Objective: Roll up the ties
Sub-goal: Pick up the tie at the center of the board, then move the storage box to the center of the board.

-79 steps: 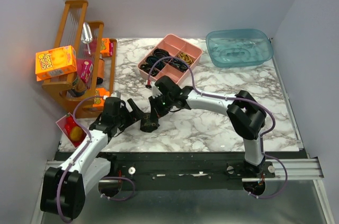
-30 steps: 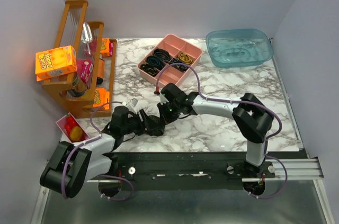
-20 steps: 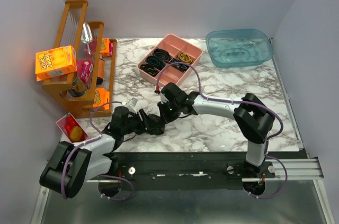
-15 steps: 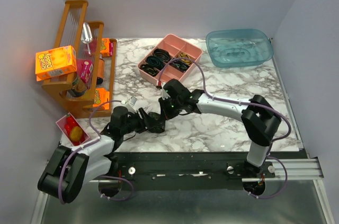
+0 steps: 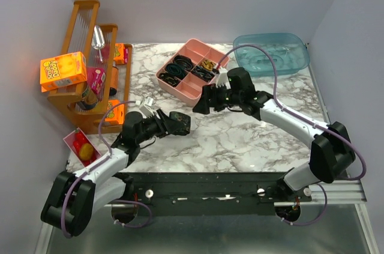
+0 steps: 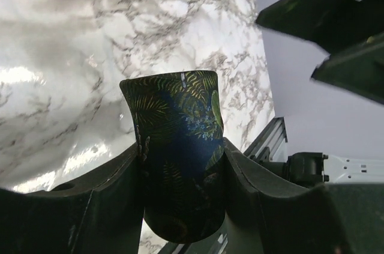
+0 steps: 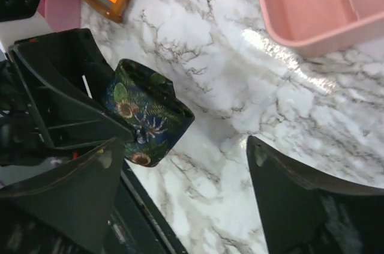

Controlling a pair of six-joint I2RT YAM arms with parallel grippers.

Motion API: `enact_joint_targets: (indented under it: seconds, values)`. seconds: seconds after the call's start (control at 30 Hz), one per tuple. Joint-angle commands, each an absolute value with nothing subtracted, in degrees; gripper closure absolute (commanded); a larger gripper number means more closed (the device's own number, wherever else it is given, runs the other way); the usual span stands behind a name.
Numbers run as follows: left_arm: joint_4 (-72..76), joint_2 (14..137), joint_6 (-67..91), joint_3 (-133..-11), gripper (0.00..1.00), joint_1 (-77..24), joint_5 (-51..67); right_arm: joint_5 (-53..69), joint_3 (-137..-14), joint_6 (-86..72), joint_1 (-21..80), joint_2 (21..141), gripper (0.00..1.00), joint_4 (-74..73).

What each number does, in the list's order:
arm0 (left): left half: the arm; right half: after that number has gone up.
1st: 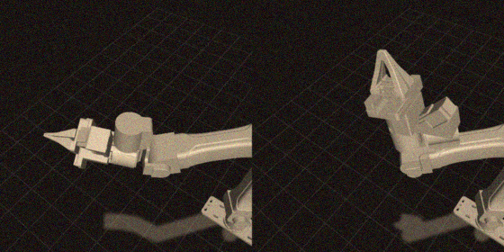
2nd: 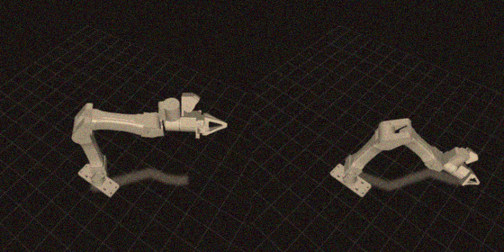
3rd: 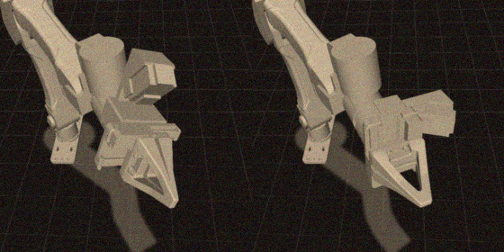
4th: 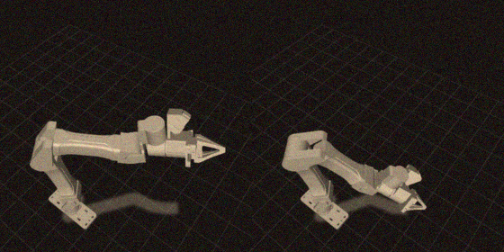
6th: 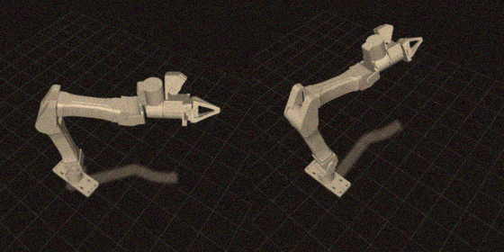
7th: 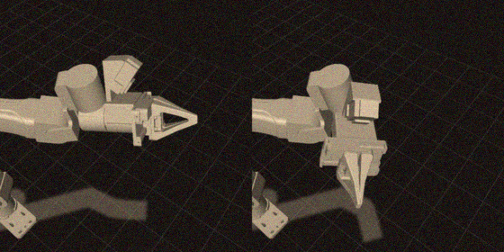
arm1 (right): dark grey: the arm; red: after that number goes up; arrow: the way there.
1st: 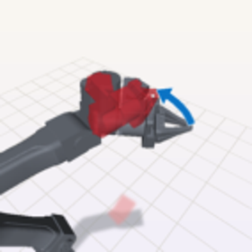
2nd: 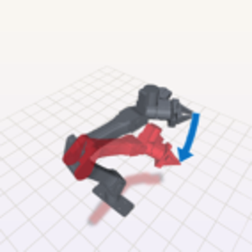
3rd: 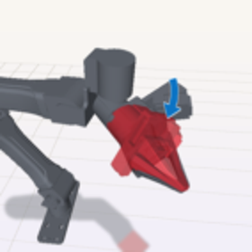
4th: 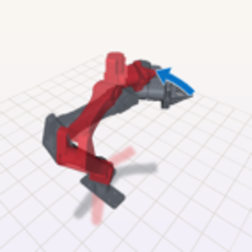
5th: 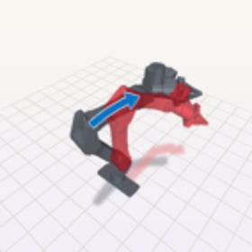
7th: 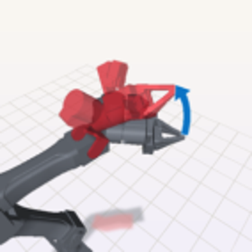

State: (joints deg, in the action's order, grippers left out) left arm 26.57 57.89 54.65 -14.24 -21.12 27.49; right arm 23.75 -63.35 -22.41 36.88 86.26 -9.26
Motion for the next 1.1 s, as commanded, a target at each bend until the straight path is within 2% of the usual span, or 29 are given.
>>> enact_joint_targets:
  seconds: [0.0, 0.23, 0.6, 1.07]
  values:
    - [34.0, 59.68, 56.51, -17.93, 0.45, -21.18, 29.17, 34.97, -58.37, -23.2, 35.16, 83.33, 0.0, -2.04]
    - [41.13, 60.73, 58.45, -21.27, 0.45, -21.18, 32.34, 44.46, -56.08, -27.94, 34.28, 82.18, 0.0, 6.49]
    - [45.25, 60.56, 61.17, -23.91, 0.45, -21.18, 34.1, 49.74, -52.83, -37.25, 34.19, 82.97, 0.0, 19.93]
    - [48.08, 58.98, 63.46, -24.17, 0.45, -21.27, 34.89, 45.8, -54.31, -37.88, 34.19, 85.25, 0.0, 17.67]
